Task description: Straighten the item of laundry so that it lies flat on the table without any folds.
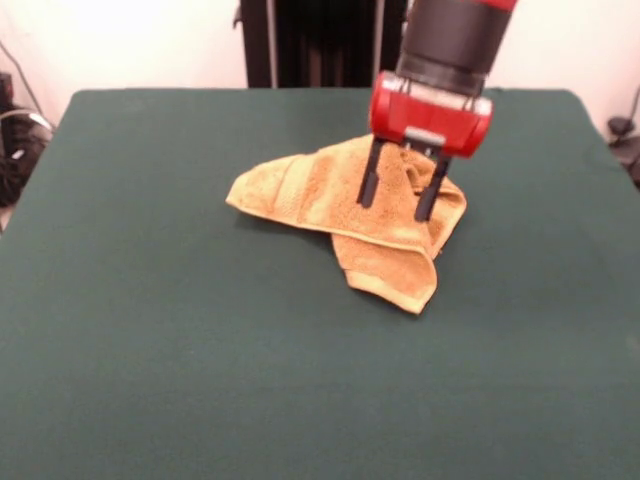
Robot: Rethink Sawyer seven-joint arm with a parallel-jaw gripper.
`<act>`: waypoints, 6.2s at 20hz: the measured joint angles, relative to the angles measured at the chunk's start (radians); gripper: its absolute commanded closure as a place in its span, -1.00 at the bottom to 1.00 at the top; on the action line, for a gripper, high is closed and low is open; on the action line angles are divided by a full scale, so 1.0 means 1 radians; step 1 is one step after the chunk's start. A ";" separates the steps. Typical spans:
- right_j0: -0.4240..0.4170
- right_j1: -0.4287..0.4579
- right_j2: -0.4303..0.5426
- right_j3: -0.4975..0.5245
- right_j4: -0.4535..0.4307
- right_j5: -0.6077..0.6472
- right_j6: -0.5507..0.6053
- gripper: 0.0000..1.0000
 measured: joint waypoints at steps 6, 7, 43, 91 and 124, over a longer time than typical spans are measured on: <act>0.021 -0.063 -0.024 0.004 0.005 0.035 0.000 -1.00; 0.024 -0.061 -0.026 0.002 0.005 0.036 0.000 -1.00; 0.150 0.207 -0.118 -0.044 0.073 0.159 0.000 -1.00; 0.290 0.332 -0.236 -0.125 0.134 0.193 0.002 -1.00; 0.147 0.323 -0.346 -0.103 0.057 0.065 0.002 -1.00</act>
